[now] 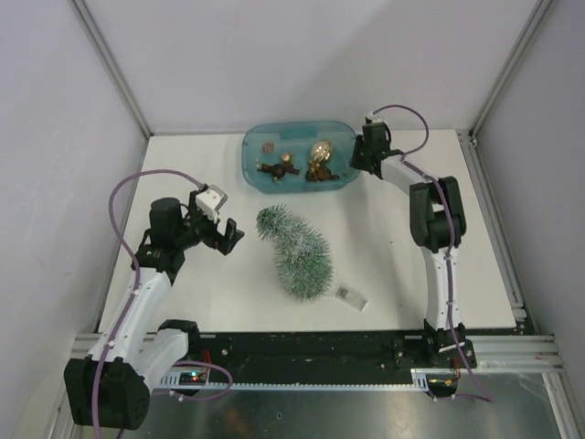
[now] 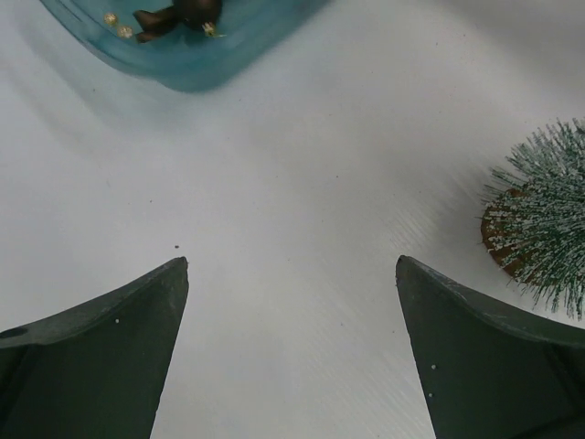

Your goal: Decorate the small christmas tree

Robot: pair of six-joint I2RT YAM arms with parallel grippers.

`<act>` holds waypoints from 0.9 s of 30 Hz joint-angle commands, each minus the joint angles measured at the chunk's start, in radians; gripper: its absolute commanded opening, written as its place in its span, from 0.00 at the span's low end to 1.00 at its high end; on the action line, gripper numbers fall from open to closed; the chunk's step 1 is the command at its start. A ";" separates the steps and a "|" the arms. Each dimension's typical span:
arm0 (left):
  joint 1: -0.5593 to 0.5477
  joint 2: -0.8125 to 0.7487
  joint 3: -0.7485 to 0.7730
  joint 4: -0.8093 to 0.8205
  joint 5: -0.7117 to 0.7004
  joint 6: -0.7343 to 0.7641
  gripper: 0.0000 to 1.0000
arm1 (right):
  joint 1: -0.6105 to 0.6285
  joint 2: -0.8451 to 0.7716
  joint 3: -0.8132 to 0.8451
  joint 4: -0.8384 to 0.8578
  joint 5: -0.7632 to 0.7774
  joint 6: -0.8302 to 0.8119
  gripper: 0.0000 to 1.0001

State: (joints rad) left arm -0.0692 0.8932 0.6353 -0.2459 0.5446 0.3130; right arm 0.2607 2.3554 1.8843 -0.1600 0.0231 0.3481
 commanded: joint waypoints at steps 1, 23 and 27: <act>0.009 0.019 0.060 0.038 0.052 -0.001 1.00 | -0.034 -0.245 -0.314 0.047 0.085 -0.014 0.24; 0.006 0.100 0.140 -0.074 0.069 0.059 1.00 | -0.043 -1.206 -1.159 -0.063 0.239 0.204 0.55; 0.002 0.152 0.200 -0.132 0.041 0.049 1.00 | -0.039 -1.303 -1.123 -0.031 0.225 0.172 0.61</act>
State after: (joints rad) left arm -0.0689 1.0100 0.7460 -0.3241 0.6159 0.3511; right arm 0.2207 1.1316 0.7170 -0.2157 0.2253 0.5251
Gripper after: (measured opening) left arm 0.995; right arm 0.586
